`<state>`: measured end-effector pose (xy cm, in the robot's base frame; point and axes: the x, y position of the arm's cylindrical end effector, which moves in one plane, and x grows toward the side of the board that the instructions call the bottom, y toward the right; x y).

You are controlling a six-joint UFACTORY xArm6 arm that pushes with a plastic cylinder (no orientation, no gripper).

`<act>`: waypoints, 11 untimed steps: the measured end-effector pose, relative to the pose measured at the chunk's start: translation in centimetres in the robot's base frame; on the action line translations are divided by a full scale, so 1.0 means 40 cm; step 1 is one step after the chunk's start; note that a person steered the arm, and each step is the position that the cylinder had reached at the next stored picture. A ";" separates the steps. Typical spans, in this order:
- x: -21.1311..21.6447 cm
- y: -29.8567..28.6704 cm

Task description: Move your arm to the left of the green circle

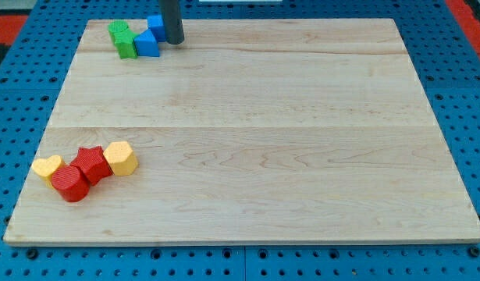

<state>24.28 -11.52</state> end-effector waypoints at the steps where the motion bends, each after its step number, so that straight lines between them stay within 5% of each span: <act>1: 0.004 0.000; 3: 0.261 -0.059; 4: 0.291 -0.223; 5: 0.238 -0.439; 7: 0.076 -0.469; 9: -0.092 -0.294; 11: -0.104 -0.128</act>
